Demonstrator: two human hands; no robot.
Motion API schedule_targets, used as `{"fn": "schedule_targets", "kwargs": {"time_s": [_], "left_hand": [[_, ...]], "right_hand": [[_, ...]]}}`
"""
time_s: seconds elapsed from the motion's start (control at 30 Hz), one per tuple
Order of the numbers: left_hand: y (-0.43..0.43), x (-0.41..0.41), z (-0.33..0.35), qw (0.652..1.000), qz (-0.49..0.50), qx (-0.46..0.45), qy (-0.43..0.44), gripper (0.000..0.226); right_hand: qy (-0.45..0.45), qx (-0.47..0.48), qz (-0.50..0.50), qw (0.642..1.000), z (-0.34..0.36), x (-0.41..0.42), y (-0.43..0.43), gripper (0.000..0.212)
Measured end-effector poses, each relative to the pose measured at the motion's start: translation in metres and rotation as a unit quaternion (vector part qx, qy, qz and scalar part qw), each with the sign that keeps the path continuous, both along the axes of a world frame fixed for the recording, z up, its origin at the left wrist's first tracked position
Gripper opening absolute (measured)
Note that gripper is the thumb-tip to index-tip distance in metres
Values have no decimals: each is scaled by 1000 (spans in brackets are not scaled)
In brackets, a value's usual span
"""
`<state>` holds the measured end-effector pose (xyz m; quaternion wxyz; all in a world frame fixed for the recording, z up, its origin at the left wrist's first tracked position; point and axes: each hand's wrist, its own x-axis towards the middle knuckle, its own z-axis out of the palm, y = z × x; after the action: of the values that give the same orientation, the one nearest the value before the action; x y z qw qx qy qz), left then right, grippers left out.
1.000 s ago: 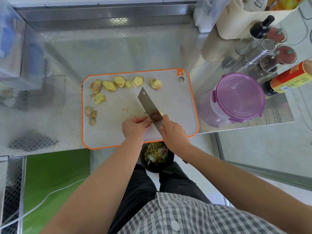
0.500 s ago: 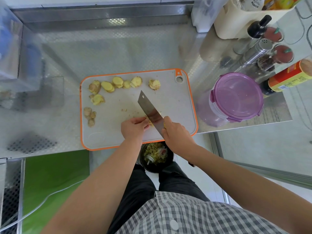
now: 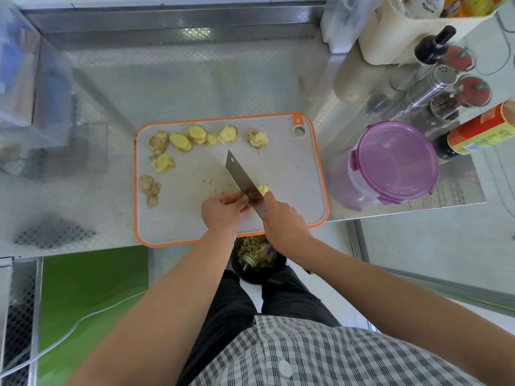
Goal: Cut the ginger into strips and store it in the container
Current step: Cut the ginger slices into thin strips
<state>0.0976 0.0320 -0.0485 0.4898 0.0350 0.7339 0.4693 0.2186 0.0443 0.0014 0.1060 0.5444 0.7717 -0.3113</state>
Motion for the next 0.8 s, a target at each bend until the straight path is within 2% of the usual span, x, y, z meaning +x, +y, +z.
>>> {"fn": "schedule_targets", "kwargs": {"time_s": [0.17, 0.3, 0.4, 0.47, 0.63, 0.8], "left_hand": [[-1, 0, -1, 1000, -12, 0, 11, 10], [-3, 2, 0, 999, -18, 2, 33, 12], [-3, 1, 2, 998, -37, 6, 52, 8], [-5, -2, 1, 995, -55, 6, 87, 13], [-18, -15, 1, 971, -62, -34, 229, 20], [-20, -13, -6, 955, -137, -39, 260, 22]], "right_hand": [[8, 29, -11, 999, -10, -2, -4, 22], [61, 30, -39, 997, -7, 6, 3, 8], [113, 46, -79, 989, -1, 14, 9, 11], [124, 47, -65, 989, 5, 17, 7, 8], [85, 2, 8, 996, 1, 2, -12, 4], [51, 7, 3, 999, -7, 7, -6, 15]]}}
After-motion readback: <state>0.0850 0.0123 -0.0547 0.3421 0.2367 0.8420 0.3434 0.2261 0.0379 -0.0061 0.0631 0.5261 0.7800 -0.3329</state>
